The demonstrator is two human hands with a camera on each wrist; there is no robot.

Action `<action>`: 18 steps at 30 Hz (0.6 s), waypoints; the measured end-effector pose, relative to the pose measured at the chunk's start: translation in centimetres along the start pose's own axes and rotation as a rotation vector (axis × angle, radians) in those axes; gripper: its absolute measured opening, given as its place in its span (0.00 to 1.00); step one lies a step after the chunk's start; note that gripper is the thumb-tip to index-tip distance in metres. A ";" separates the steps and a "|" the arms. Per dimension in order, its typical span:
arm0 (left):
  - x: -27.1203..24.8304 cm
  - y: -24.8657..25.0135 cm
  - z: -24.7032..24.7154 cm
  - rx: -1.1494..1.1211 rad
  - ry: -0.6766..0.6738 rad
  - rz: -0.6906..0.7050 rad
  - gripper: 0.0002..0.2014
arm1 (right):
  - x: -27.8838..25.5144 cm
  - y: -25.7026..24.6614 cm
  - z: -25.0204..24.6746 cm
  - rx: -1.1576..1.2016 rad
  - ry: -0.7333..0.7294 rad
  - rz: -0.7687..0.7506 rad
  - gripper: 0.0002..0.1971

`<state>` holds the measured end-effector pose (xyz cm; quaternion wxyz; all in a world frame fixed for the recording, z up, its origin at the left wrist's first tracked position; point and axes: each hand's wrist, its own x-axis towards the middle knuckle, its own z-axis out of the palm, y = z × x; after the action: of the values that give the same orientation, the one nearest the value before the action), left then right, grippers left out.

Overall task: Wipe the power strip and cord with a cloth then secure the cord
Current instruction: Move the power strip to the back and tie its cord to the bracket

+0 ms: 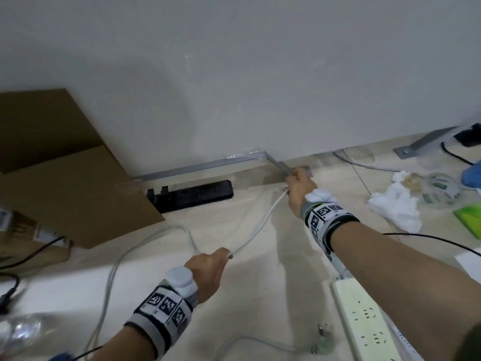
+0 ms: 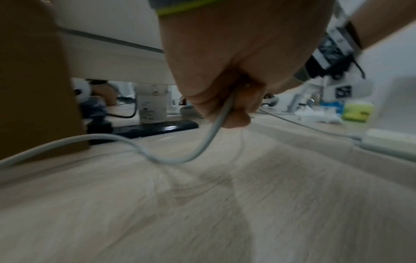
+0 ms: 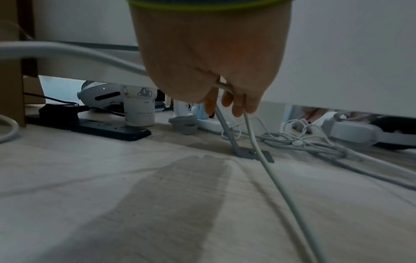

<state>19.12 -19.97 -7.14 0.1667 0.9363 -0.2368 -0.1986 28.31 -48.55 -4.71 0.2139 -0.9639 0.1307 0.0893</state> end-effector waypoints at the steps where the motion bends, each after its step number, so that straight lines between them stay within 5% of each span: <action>1: 0.6 0.2 0.4 0.094 0.004 -0.015 0.10 | 0.0 -0.2 0.7 0.036 -0.015 0.011 0.22; 4: 2.6 1.9 1.0 0.134 0.042 -0.159 0.05 | -0.9 -0.4 2.4 -0.006 -0.028 0.013 0.38; 9: 5.0 4.4 3.1 -0.101 -0.195 -0.237 0.10 | -4.1 -0.6 4.9 0.067 -0.148 0.077 0.15; 12: 5.5 4.8 4.0 -0.216 -0.373 -0.328 0.05 | -5.3 -1.1 6.2 0.125 -0.240 0.096 0.15; 15: 6.0 5.4 3.9 -0.402 -0.310 -0.519 0.08 | -6.4 -1.7 6.7 0.229 -0.316 0.117 0.12; 18: 6.0 6.5 3.6 -0.288 -0.194 -0.408 0.13 | -6.7 -2.8 6.8 0.168 -0.437 0.139 0.12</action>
<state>19.86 -29.18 -9.41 0.2313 0.9078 -0.0273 -0.3488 21.92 -41.74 -8.14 0.3100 -0.8892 0.1543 0.2990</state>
